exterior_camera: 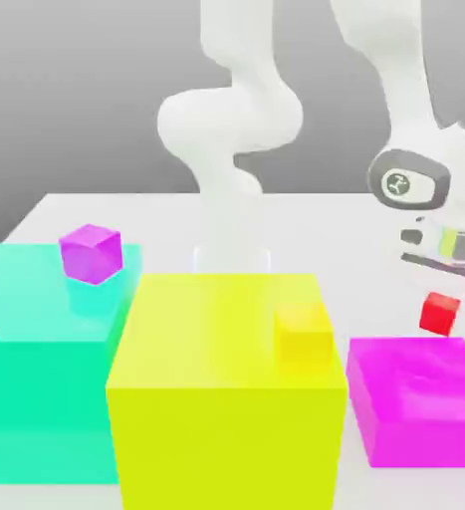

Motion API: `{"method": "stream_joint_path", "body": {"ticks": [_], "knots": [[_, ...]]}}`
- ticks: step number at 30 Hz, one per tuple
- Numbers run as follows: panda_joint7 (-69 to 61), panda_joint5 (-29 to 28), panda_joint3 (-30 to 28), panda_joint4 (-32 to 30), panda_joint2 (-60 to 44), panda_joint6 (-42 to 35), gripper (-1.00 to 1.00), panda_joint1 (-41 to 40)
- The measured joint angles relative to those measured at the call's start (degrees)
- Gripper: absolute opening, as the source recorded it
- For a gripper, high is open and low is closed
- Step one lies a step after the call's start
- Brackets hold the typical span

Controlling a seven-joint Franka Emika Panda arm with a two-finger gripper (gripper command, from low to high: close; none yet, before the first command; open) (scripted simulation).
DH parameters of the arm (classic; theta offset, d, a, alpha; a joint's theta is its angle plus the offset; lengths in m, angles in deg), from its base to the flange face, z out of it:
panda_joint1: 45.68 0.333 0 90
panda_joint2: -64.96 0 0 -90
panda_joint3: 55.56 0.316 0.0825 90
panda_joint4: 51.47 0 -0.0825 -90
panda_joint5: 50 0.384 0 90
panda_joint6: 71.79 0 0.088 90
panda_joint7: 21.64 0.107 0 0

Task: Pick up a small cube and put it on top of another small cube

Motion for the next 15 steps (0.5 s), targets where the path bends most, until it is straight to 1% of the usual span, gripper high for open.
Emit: {"method": "stream_joint_path", "body": {"ticks": [3, 6, 11, 15], "knots": [[-6.54, 0.82, -1.7, 4.88, 1.38, -7.05, -1.0, -3.08], [-12.75, 2.94, -5.0, 9.63, 4.6, -14.32, -1.0, -8.48], [-19.25, 6.58, -9.51, 15.15, 10.7, -23.32, -1.0, -17.8], [-23.75, 9.25, -13.4, 19.23, 15.56, -30.04, -1.0, -23.06]]}}
